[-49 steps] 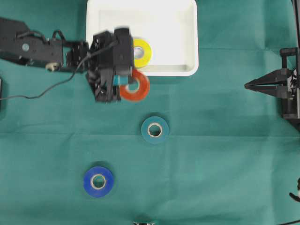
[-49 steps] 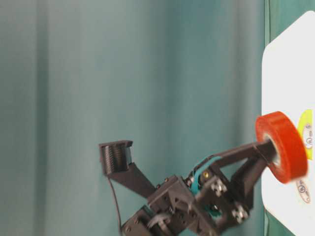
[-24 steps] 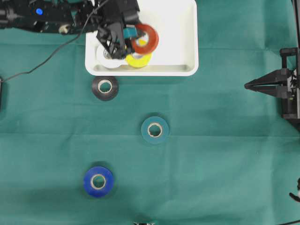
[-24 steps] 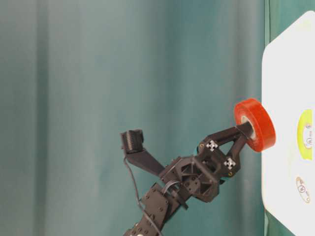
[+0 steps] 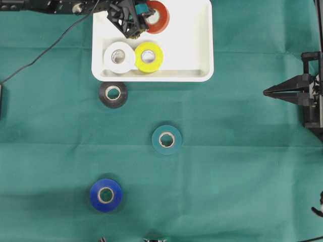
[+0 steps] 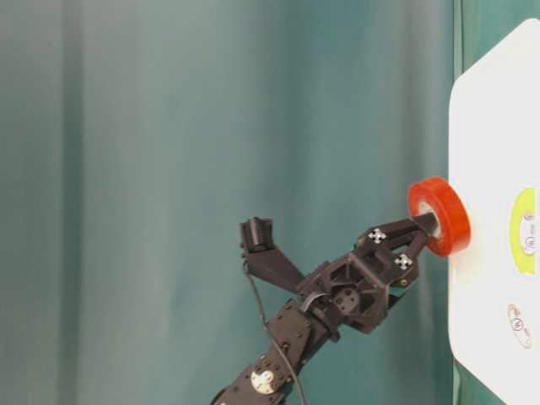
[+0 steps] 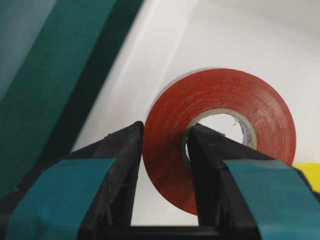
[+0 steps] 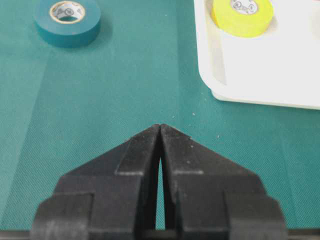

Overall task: Put the tape into the white case with the left arm.
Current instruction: 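Lift the red tape and set it in the tray's upper right, then release the red tape and retract the left gripper leftward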

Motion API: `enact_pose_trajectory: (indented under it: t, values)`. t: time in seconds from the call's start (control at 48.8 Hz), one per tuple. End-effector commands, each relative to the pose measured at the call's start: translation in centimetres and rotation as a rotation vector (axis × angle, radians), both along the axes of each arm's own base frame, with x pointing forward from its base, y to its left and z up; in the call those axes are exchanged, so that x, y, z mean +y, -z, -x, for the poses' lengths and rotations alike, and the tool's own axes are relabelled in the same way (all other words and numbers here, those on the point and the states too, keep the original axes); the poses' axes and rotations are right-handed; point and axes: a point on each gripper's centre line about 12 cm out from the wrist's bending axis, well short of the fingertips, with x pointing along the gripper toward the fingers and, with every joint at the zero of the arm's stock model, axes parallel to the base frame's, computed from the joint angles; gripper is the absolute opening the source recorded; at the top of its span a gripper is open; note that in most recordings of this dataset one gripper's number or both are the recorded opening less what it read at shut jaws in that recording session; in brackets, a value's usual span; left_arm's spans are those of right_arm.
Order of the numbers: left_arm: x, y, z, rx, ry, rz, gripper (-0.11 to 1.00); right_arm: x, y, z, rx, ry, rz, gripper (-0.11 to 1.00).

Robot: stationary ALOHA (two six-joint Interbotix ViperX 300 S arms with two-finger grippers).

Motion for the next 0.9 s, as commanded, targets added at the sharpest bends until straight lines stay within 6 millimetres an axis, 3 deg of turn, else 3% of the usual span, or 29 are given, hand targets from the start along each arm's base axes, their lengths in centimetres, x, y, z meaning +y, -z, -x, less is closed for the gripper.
enact_pose_trajectory:
  t: [0.0, 0.164, 0.39, 0.882]
  values:
    - [0.9, -1.5, -0.8, -0.047, -0.011, -0.022, 0.27, 0.0, -0.4, -0.2, -0.015, -0.001, 0.002, -0.10]
    - [1.3, -1.0, -1.2, -0.041, -0.019, -0.015, 0.29, 0.0, -0.5, -0.2, -0.017, 0.000, 0.003, -0.10]
    - [1.5, -0.8, -0.9, -0.034, -0.025, -0.011, 0.89, 0.0, -0.5, -0.2, -0.017, -0.001, 0.003, -0.10]
    - [0.9, -1.1, 0.0, -0.022, -0.025, -0.002, 0.87, 0.0, -0.5, -0.2, -0.017, -0.001, 0.003, -0.10]
